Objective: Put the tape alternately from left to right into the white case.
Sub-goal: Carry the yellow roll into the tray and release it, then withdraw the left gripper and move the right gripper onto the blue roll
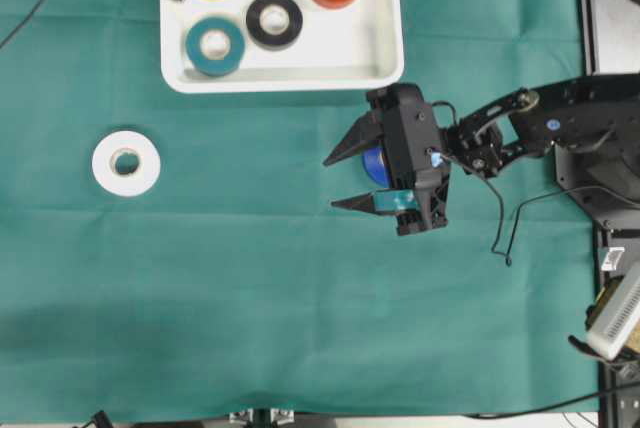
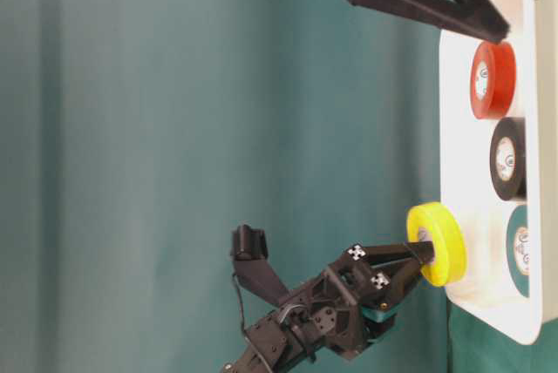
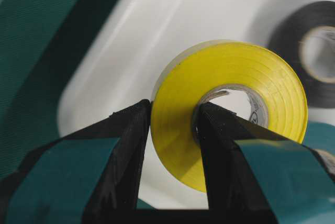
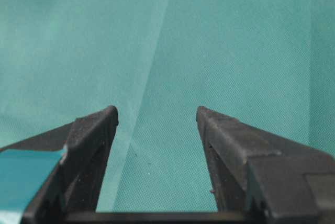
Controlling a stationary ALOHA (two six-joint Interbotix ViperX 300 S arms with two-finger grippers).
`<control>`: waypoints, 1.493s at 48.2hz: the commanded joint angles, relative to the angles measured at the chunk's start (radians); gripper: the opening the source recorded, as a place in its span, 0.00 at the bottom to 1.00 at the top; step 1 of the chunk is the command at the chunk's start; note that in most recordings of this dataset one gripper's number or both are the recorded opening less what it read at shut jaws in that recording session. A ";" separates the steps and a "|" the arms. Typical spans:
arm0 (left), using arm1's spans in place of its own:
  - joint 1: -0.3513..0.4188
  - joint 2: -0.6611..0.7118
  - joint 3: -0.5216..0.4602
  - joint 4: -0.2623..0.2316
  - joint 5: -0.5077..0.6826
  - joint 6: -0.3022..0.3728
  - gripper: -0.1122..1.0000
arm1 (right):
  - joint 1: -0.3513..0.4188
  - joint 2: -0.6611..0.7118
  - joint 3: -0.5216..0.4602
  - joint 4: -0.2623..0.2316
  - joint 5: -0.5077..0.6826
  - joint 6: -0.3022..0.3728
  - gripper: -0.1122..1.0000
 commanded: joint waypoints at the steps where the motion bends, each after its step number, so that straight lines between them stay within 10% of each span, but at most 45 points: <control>1: 0.015 -0.008 -0.029 0.002 -0.011 0.000 0.08 | 0.005 -0.046 -0.008 0.002 -0.005 0.000 0.74; 20: 0.023 -0.006 -0.018 0.002 -0.028 0.000 0.13 | 0.005 -0.043 -0.008 0.000 -0.005 -0.002 0.74; 36: 0.015 -0.038 0.032 0.000 -0.029 -0.005 0.84 | 0.005 -0.043 -0.008 0.000 -0.005 -0.002 0.74; 72: -0.018 -0.130 0.106 -0.002 -0.051 -0.009 0.82 | 0.005 -0.043 -0.008 0.000 0.000 -0.002 0.74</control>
